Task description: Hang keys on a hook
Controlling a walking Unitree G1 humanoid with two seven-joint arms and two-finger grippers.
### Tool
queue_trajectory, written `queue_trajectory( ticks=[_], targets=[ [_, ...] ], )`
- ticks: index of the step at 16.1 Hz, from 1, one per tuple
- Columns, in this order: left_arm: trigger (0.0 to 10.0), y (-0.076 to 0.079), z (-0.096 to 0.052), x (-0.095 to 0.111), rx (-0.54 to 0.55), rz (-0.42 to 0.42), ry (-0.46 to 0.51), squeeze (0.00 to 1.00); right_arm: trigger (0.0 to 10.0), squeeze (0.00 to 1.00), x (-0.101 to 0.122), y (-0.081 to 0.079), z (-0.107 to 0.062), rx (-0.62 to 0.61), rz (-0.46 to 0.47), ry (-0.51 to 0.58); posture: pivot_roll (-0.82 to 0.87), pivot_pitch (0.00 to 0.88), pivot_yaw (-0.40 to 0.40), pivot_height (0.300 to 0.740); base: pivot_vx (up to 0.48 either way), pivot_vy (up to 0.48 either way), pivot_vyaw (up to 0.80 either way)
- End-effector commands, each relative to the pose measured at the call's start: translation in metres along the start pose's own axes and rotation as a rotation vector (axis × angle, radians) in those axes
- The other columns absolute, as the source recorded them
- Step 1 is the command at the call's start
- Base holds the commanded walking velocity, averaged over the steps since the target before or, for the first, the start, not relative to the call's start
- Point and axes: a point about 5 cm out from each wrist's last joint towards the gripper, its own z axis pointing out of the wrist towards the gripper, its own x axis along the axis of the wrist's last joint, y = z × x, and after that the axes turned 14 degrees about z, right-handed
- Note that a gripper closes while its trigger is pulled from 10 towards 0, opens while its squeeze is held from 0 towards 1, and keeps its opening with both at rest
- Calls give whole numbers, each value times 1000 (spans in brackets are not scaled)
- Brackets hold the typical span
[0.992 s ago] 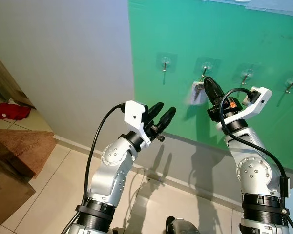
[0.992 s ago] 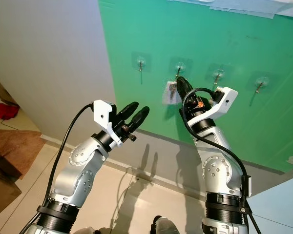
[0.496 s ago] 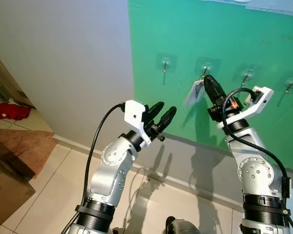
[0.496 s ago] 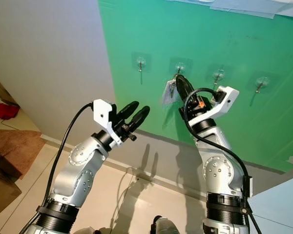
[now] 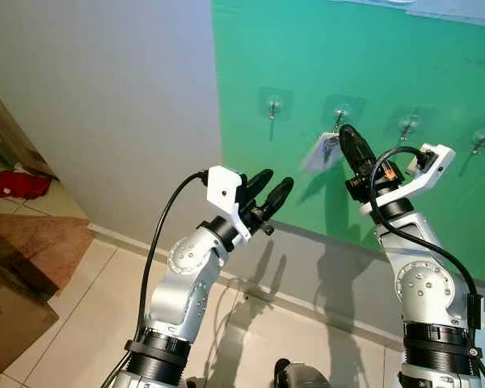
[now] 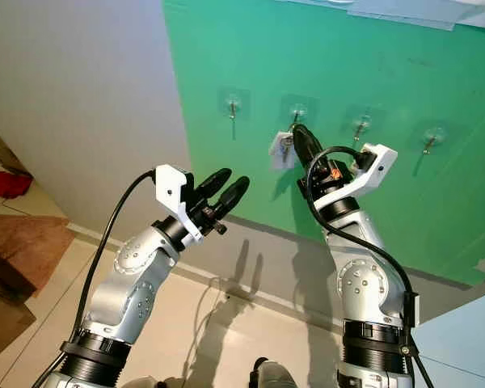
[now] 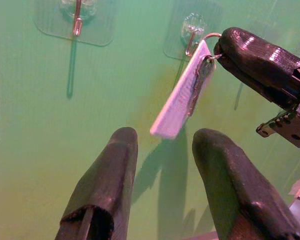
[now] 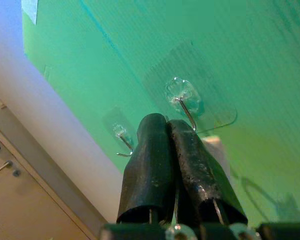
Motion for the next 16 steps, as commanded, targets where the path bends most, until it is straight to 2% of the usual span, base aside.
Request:
queue_trajectory(
  ticks=[1,11,16],
  targets=[
    [10000,4,0,2,-24,-7,6,0,10000,0,5,-5,2,27,-7,9,-93,84,9,740,0,0,0],
    [10000,6,0,1,-24,-9,5,0,10000,0,3,-6,8,35,-7,-3,-89,81,1,740,0,0,0],
    [10000,6,-1,1,-23,-9,5,0,10000,0,-1,3,13,-48,-30,-21,-88,81,2,740,0,0,0]
  ],
)
